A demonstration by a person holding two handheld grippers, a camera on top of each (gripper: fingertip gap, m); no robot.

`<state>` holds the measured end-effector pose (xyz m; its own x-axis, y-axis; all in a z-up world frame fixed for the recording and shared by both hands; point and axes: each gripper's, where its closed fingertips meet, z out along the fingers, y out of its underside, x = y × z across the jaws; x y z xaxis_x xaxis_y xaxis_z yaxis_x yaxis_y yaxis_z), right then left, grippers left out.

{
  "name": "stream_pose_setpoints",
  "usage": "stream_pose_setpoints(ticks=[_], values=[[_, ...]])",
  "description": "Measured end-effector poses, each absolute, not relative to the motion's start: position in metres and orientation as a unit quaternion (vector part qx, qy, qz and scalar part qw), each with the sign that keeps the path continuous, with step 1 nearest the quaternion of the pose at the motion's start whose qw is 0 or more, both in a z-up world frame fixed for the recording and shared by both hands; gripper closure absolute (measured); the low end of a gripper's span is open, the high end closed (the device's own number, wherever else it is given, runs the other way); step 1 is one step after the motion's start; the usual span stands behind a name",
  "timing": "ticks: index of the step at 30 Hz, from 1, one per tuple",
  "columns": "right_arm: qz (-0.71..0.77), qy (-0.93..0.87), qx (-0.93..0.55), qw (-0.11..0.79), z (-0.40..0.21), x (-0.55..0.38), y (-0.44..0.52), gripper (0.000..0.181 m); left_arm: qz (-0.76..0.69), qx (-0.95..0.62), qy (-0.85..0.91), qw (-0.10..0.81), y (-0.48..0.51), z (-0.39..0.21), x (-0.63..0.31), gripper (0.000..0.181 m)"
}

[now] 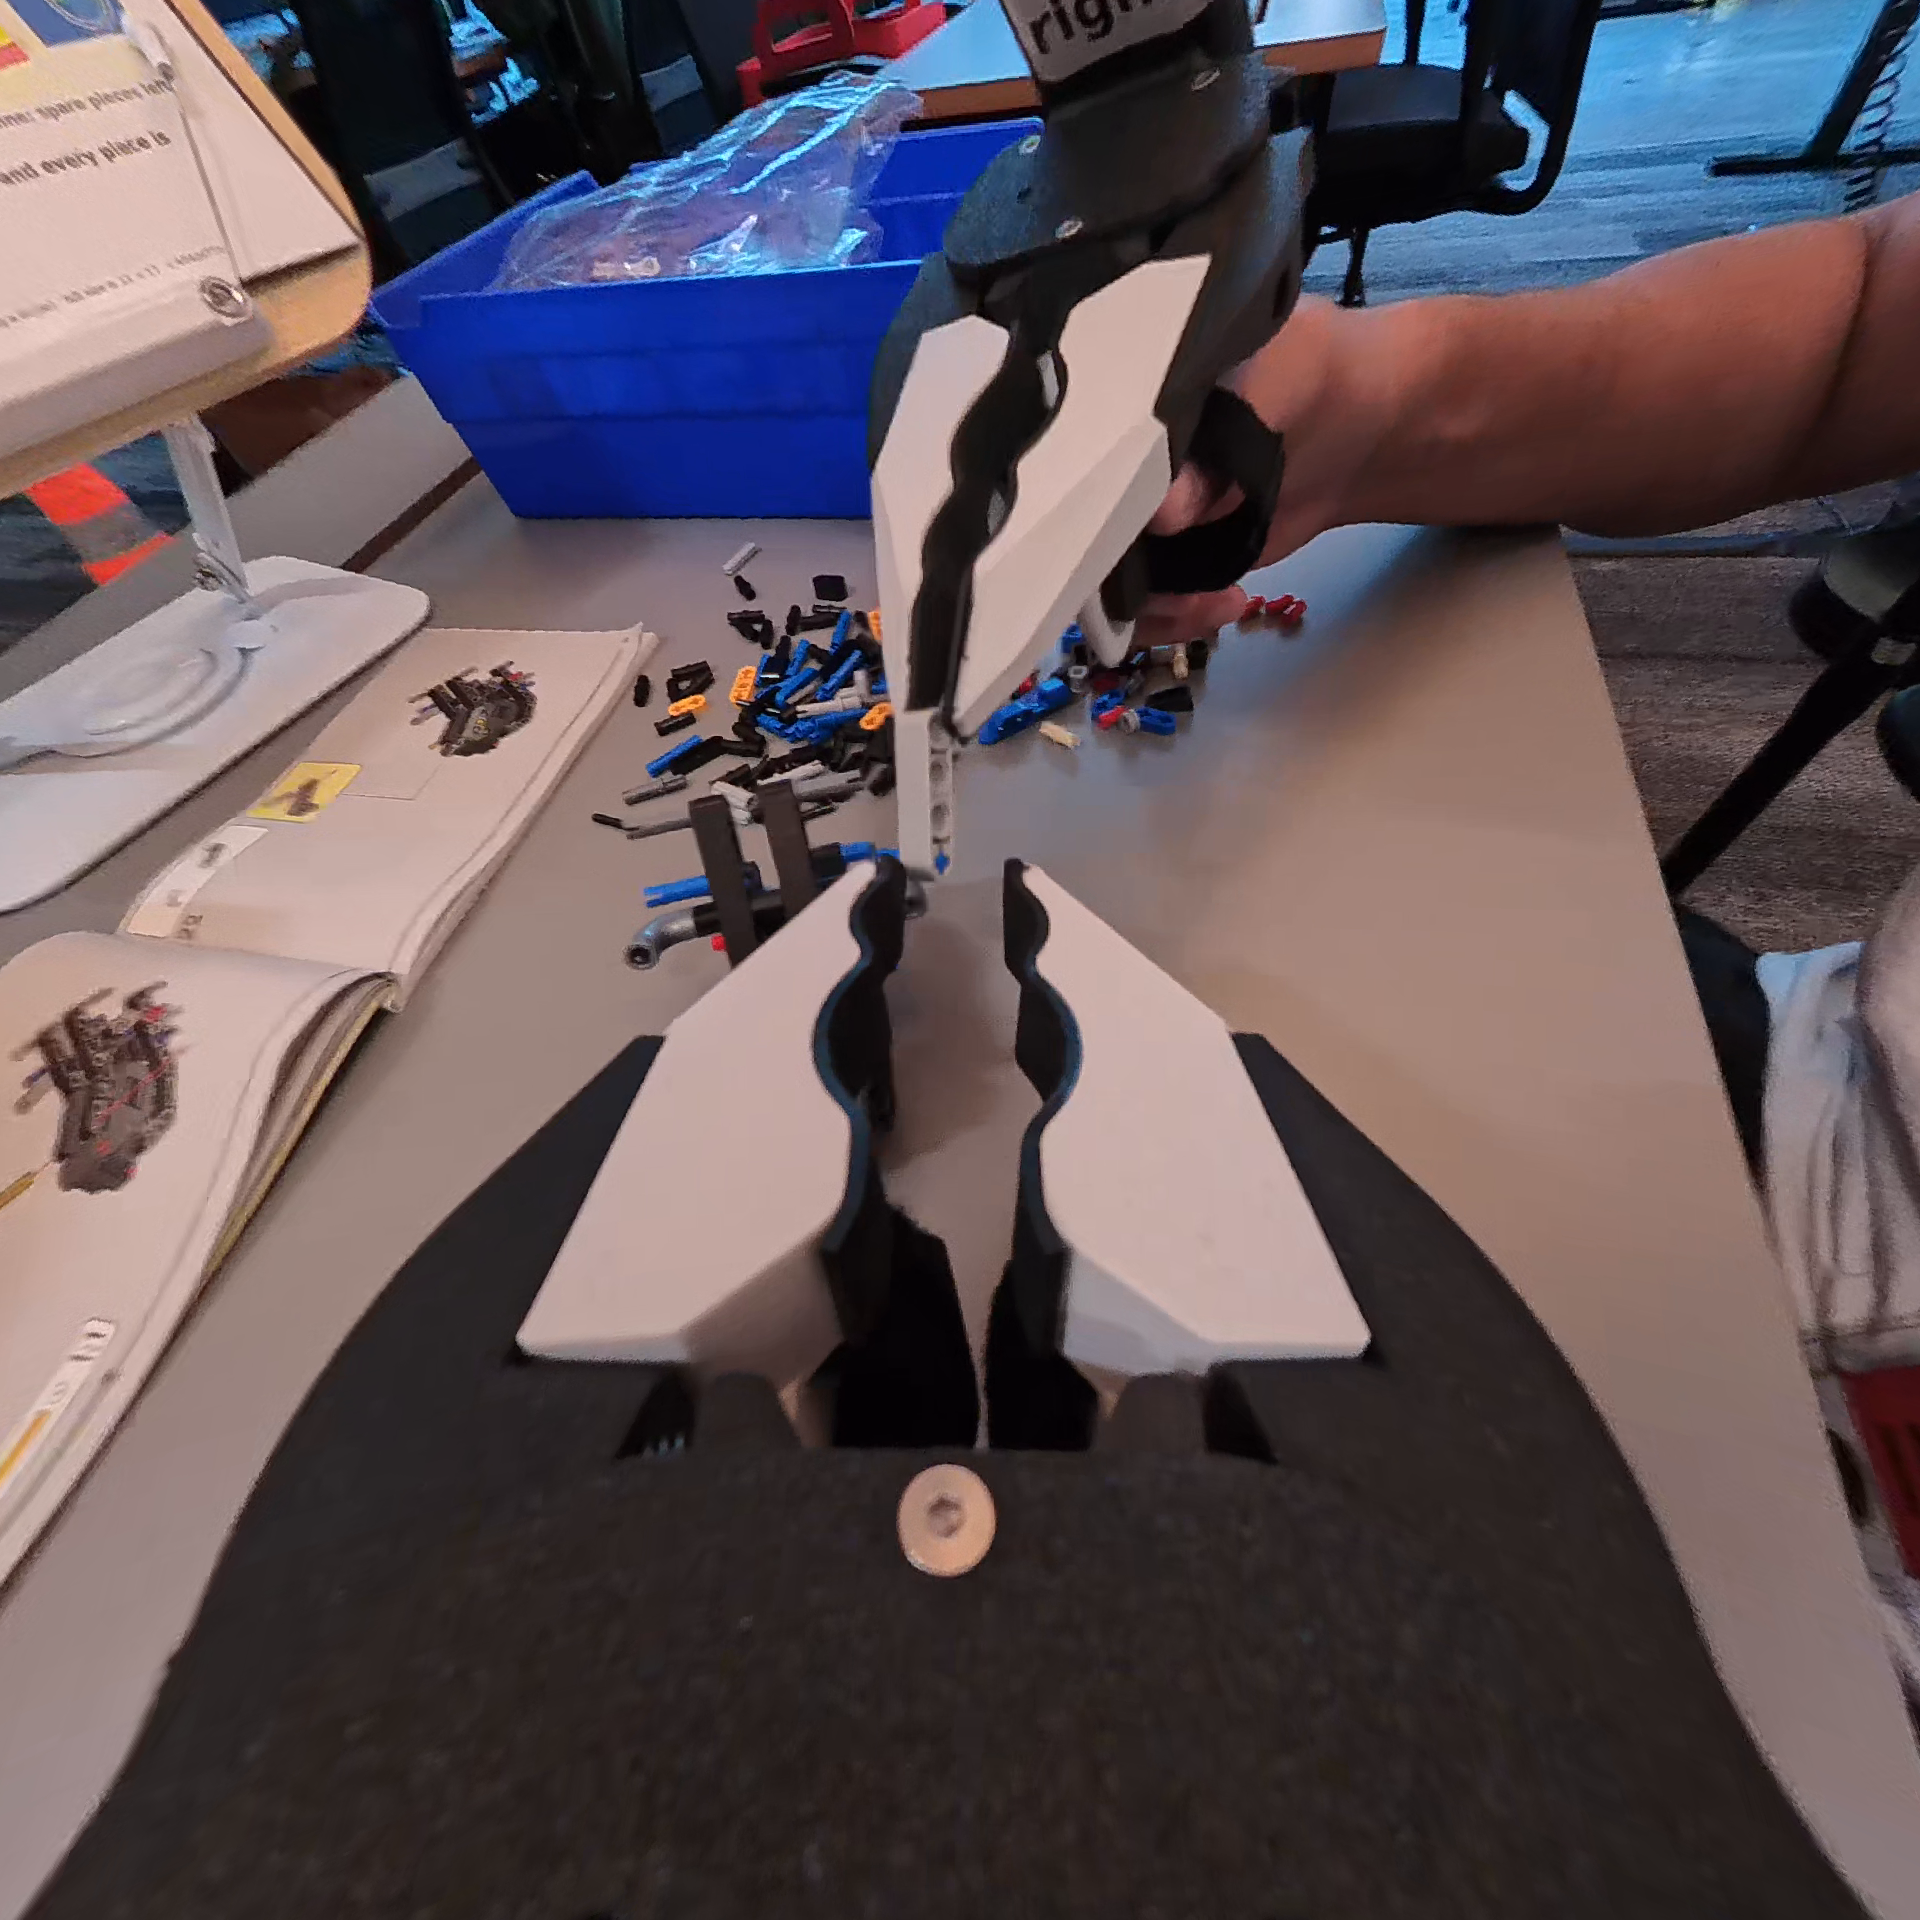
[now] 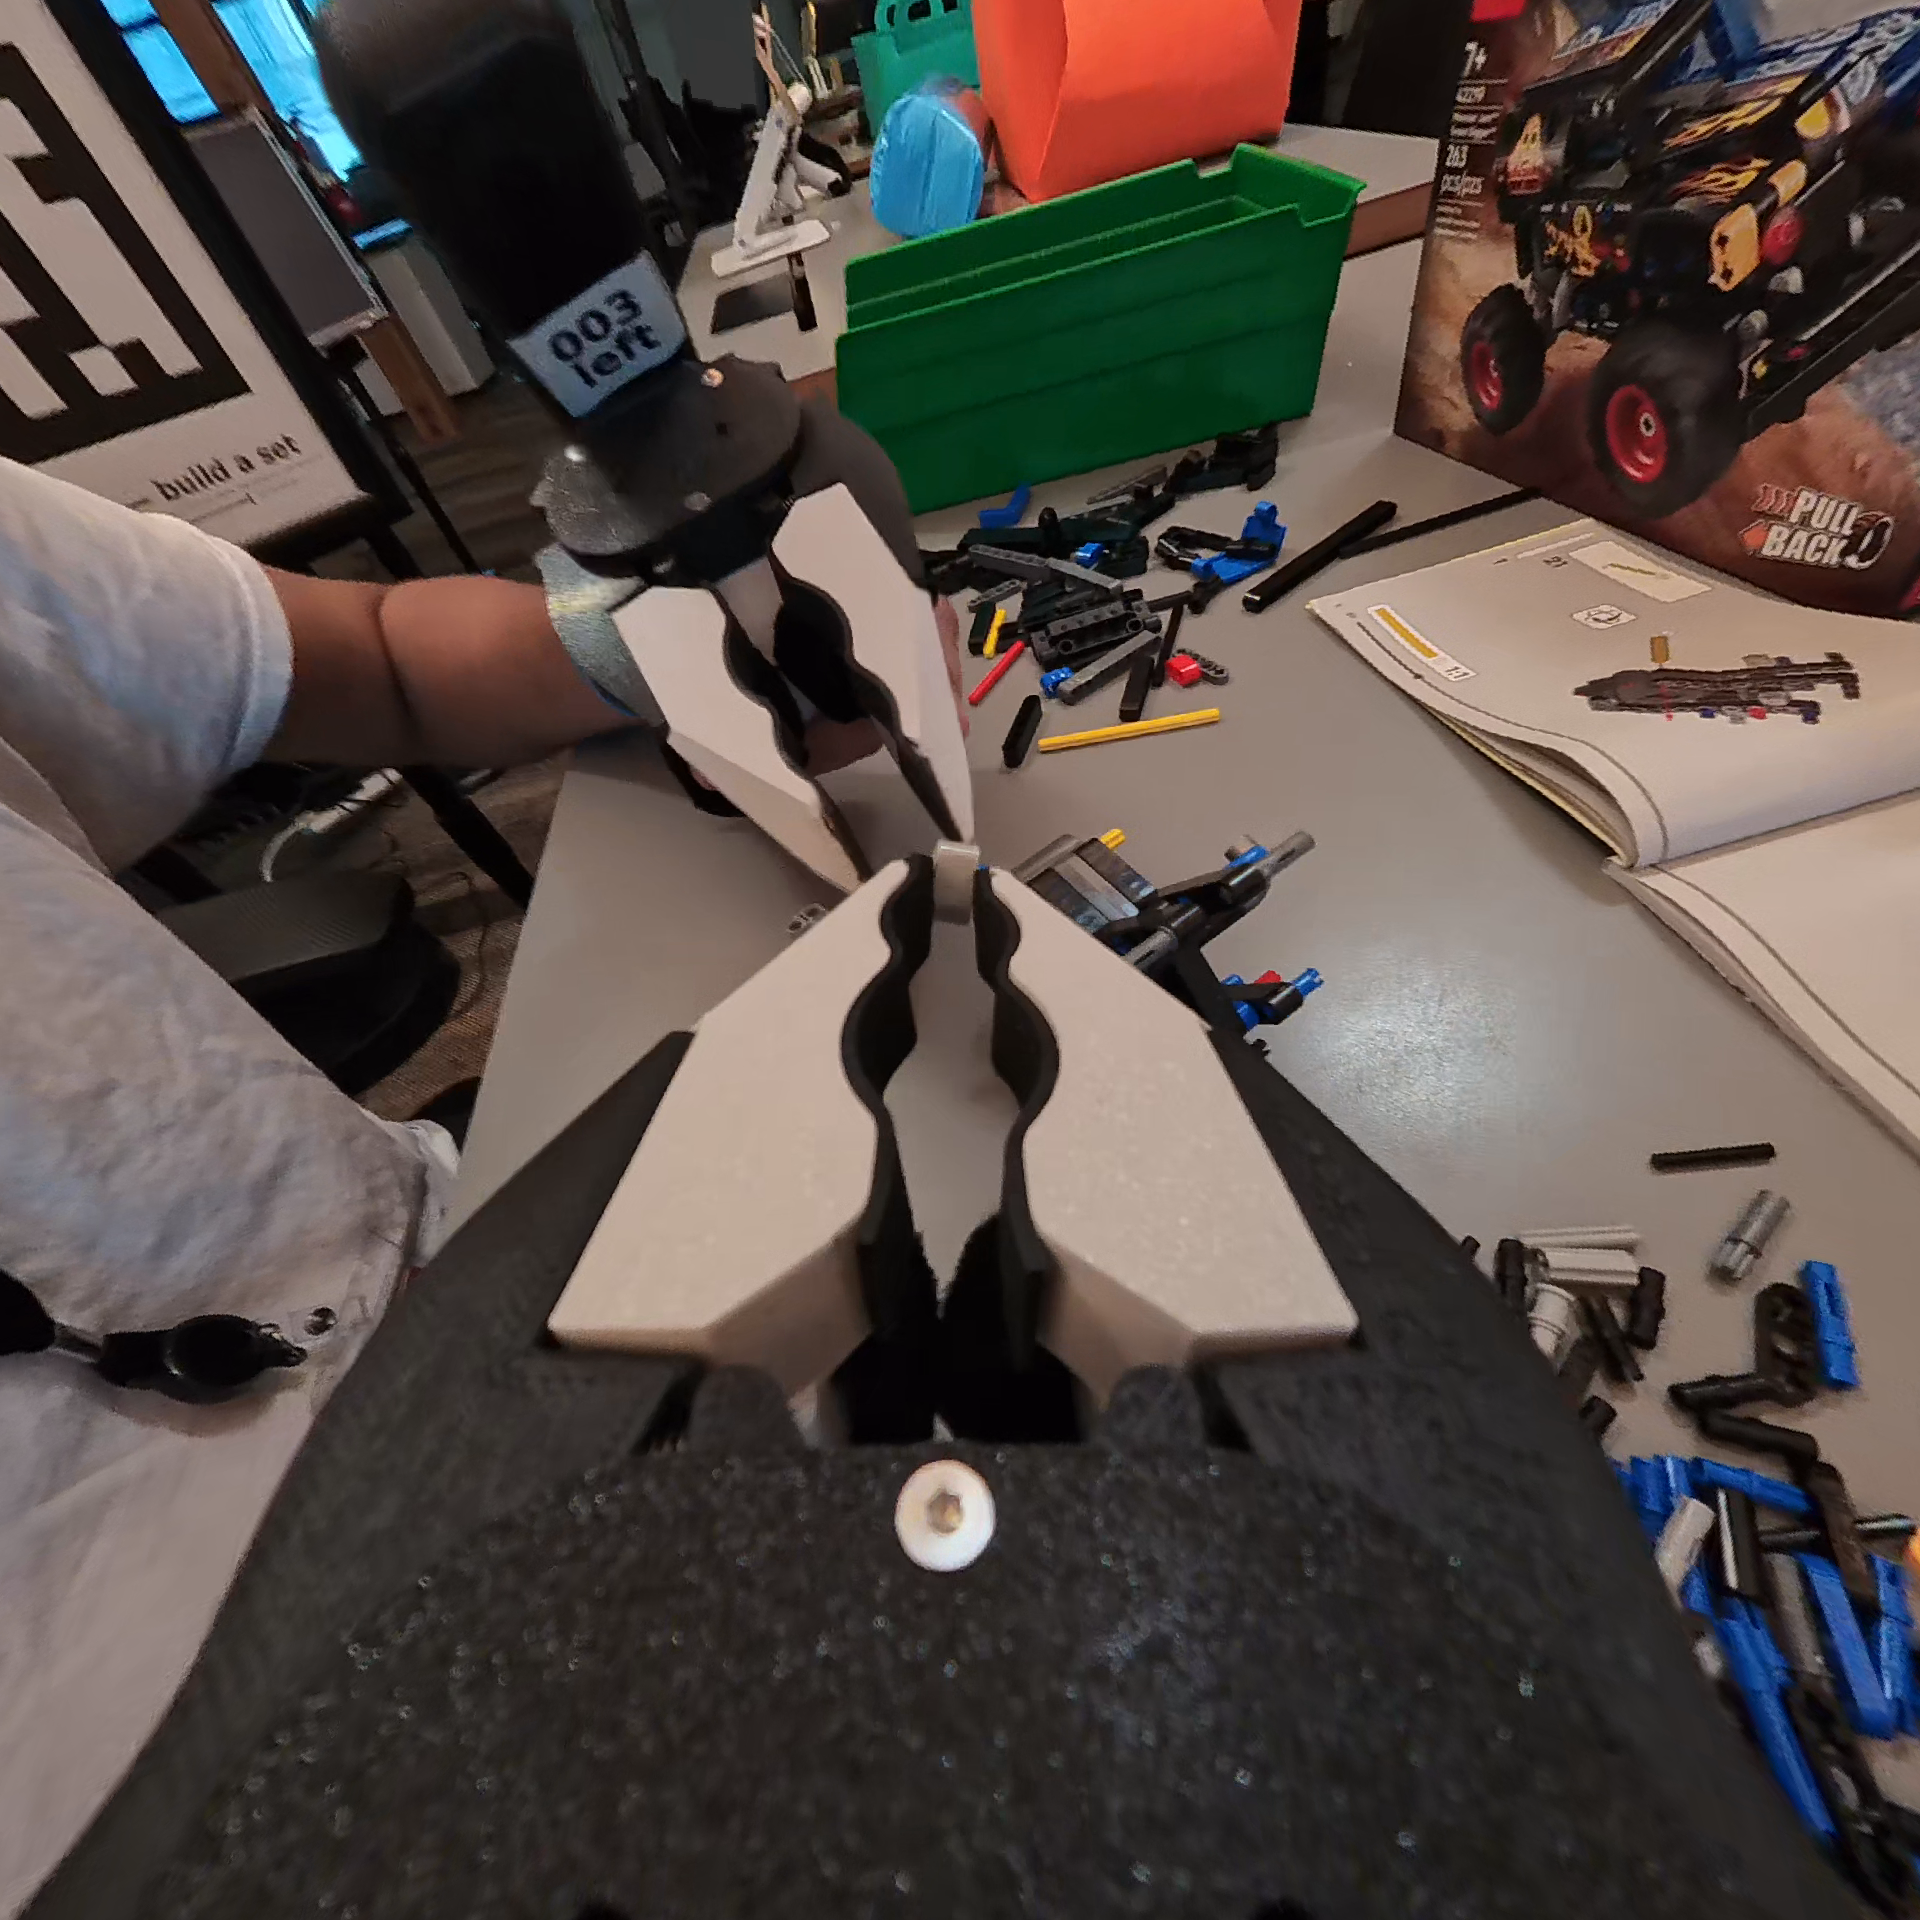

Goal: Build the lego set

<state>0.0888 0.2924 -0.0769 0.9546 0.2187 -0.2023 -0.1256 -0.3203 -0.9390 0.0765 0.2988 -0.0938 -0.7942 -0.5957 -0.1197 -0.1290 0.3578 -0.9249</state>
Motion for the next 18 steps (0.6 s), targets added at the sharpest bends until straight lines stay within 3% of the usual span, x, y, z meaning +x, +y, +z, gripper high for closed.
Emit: stream_pose_setpoints(ticks=[7, 18], values=[[0.046, -0.043, -0.819, 0.571, -0.085, 0.089, 0.3, 0.175, -0.435, -0.18, 0.791, 0.39, 0.301, -0.092, 0.087, 0.164], [0.024, -0.061, -0.818, 0.572, -0.086, 0.081, 0.302, 0.175, -0.39, -0.152, 0.794, 0.441, 0.302, -0.094, 0.088, 0.173]])
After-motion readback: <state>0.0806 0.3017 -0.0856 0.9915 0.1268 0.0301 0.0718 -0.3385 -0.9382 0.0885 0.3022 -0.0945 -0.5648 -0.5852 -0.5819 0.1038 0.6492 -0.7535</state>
